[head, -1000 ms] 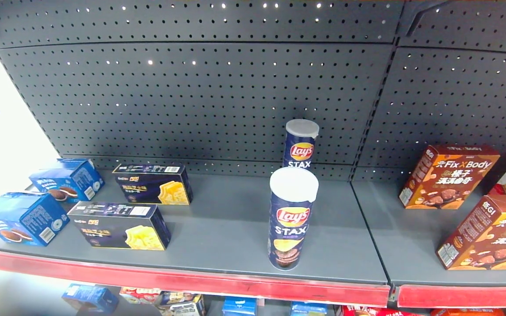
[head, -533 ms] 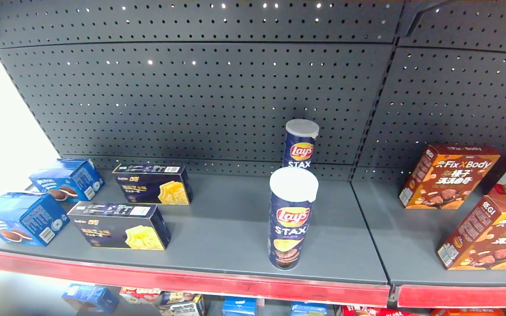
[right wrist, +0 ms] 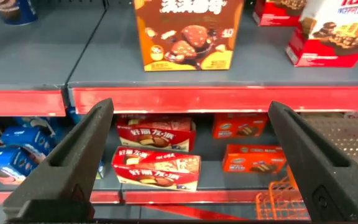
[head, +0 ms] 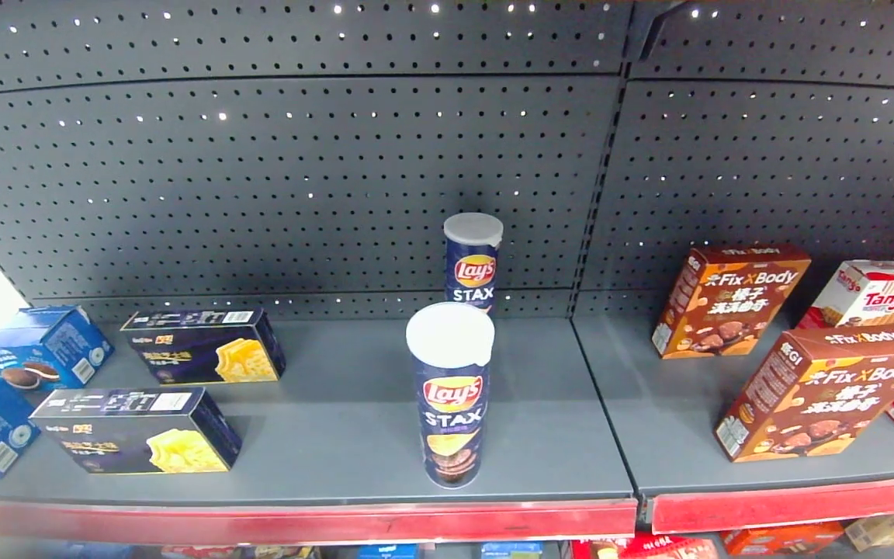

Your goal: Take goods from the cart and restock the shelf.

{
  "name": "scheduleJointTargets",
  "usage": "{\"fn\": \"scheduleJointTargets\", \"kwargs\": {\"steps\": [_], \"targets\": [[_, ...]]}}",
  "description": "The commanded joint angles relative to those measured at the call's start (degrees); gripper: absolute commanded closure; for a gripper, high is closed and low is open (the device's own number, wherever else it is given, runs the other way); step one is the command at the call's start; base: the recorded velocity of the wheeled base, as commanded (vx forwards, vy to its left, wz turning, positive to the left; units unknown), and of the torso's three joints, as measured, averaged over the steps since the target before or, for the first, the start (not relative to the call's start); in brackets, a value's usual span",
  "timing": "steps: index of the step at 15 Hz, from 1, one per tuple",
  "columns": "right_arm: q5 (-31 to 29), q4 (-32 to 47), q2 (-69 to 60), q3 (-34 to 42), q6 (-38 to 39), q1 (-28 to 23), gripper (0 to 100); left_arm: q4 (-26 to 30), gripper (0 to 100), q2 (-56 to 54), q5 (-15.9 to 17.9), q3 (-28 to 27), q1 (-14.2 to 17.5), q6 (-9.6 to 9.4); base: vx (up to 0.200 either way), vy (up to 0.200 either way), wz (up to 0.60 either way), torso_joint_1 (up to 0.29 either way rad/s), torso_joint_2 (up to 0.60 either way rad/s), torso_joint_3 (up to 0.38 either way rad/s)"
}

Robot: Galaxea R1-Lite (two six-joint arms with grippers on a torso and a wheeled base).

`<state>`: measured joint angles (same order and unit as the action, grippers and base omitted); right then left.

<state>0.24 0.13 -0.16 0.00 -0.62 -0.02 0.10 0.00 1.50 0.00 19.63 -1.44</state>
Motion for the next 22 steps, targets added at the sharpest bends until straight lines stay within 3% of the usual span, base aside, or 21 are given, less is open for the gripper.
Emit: {"fn": "scheduleJointTargets", "kwargs": {"steps": [1, 3, 4, 5, 6, 8, 10, 11, 12, 13, 14, 16, 17, 18, 22], "targets": [[0.0, 0.0, 0.2, 0.0, 0.1, 0.0, 0, -0.1, 0, 0.0, -0.1, -0.1, 0.0, 0.03, 0.0, 0.0, 0.0, 0.0, 0.0, 0.0], [0.0, 0.0, 0.2, 0.0, 0.1, 0.0, 0, -1.0, 0, 0.0, 0.4, -3.0, 0.0, 0.3, 0.0, 0.0, 0.0, 0.0, 0.0, 0.0], [0.0, 0.0, 0.2, 0.0, 0.1, 0.0, 0, 0.6, 0, 2.5, 2.3, -11.4, -1.4, 0.03, 0.0, 0.0, 0.0, 0.0, 0.0, 0.0], [0.0, 0.0, 0.2, 0.0, 0.1, 0.0, 0, 3.1, 0, 8.2, 4.7, -15.9, -2.0, -0.76, 0.0, 0.0, 0.0, 0.0, 0.0, 0.0], [0.0, 0.0, 0.2, 0.0, 0.1, 0.0, 0, 4.2, 0, 13.5, 9.8, -22.1, -2.7, -2.52, 0.0, 0.0, 0.0, 0.0, 0.0, 0.0], [0.0, 0.0, 0.2, 0.0, 0.1, 0.0, 0, 4.0, 0, 21.7, 24.0, -27.5, -5.2, -2.96, 0.0, 0.0, 0.0, 0.0, 0.0, 0.0], [0.0, 0.0, 0.2, 0.0, 0.1, 0.0, 0, 3.8, 0, 28.7, 33.8, -30.6, -5.7, -3.31, 0.0, 0.0, 0.0, 0.0, 0.0, 0.0], [0.0, 0.0, 0.2, 0.0, 0.1, 0.0, 0, 3.8, 0, 31.2, 34.8, -31.1, -7.3, -3.4, 0.0, 0.0, 0.0, 0.0, 0.0, 0.0], [0.0, 0.0, 0.2, 0.0, 0.1, 0.0, 0, 3.9, 0, 34.4, 34.4, -30.9, -15.1, -3.31, 0.0, 0.0, 0.0, 0.0, 0.0, 0.0], [0.0, 0.0, 0.2, 0.0, 0.1, 0.0, 0, 3.9, 0, 34.4, 34.4, -30.9, -15.1, -3.31, 0.0, 0.0, 0.0, 0.0, 0.0, 0.0], [0.0, 0.0, 0.2, 0.0, 0.1, 0.0, 0, 3.3, 0, 40.9, 30.7, -30.7, -23.7, -4.71, 0.0, 0.0, 0.0, 0.0, 0.0, 0.0], [0.0, 0.0, 0.2, 0.0, 0.1, 0.0, 0, 3.0, 0, 49.0, 26.8, -31.1, -26.9, -9.64, 0.0, 0.0, 0.0, 0.0, 0.0, 0.0], [0.0, 0.0, 0.2, 0.0, 0.1, 0.0, 0, 1.6, 0, 53.1, 26.7, -31.6, -28.7, -10.87, 0.0, 0.0, 0.0, 0.0, 0.0, 0.0], [0.0, 0.0, 0.2, 0.0, 0.1, 0.0, 0, -3.4, 0, 59.1, 26.6, -32.5, -30.8, -10.95, 0.0, 0.0, 0.0, 0.0, 0.0, 0.0], [0.0, 0.0, 0.2, 0.0, 0.1, 0.0, 0, -18.5, 0, 75.2, 26.4, -34.1, -34.1, -11.04, 0.0, 0.0, 0.0, 0.0, 0.0, 0.0]]}}
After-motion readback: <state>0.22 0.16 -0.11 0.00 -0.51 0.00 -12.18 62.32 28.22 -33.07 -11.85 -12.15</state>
